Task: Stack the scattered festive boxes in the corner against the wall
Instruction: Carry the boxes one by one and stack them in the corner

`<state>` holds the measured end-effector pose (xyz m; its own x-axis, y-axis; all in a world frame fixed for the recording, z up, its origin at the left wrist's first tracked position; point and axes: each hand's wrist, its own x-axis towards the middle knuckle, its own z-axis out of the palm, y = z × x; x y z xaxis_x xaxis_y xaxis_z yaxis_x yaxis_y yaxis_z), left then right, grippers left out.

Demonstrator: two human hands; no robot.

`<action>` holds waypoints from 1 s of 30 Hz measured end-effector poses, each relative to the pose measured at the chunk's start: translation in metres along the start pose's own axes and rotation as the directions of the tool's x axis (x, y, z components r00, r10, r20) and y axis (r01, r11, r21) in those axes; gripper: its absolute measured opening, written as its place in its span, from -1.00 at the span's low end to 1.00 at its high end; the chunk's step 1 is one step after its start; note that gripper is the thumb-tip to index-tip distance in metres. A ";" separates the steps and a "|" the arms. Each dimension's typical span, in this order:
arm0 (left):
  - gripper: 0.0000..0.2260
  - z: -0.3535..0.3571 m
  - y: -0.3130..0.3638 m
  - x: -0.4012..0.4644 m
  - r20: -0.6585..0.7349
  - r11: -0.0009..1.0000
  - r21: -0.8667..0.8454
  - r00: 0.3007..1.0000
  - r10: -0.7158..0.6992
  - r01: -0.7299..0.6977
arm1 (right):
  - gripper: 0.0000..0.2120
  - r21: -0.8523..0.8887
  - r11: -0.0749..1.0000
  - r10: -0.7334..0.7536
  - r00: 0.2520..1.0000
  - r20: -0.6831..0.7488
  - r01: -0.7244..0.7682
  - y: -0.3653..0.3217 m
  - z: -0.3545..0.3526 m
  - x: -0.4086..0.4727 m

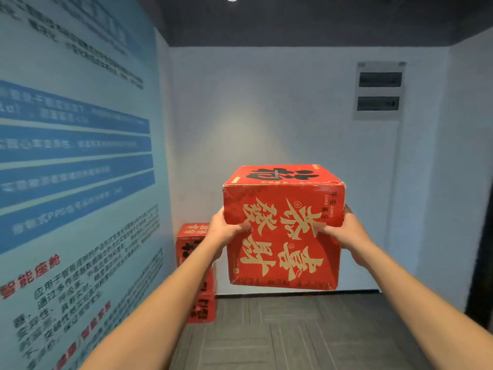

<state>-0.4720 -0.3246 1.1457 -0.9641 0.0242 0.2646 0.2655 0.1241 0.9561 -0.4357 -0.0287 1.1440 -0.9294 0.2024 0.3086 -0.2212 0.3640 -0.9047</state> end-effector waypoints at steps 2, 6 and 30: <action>-0.51 -0.022 -0.015 0.035 -0.060 1.000 0.025 0.998 0.003 -0.001 | -0.49 0.015 1.000 -0.020 0.999 0.029 0.020 0.005 0.034 0.041; -0.48 -0.047 -0.044 0.102 -0.136 0.997 0.076 0.991 -0.004 0.015 | -0.56 0.027 0.998 -0.061 0.995 0.077 0.059 0.028 0.086 0.117; -0.55 -0.072 -0.152 0.468 -0.528 0.973 0.210 0.849 0.033 0.092 | -0.34 0.264 0.956 -0.218 0.918 0.332 0.131 0.125 0.292 0.565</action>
<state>-0.9630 -0.4036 1.1330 -0.8040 -0.4991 0.3231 0.1676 0.3311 0.9286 -1.0749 -0.1340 1.1196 -0.9030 -0.1951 0.3827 -0.4112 0.1347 -0.9016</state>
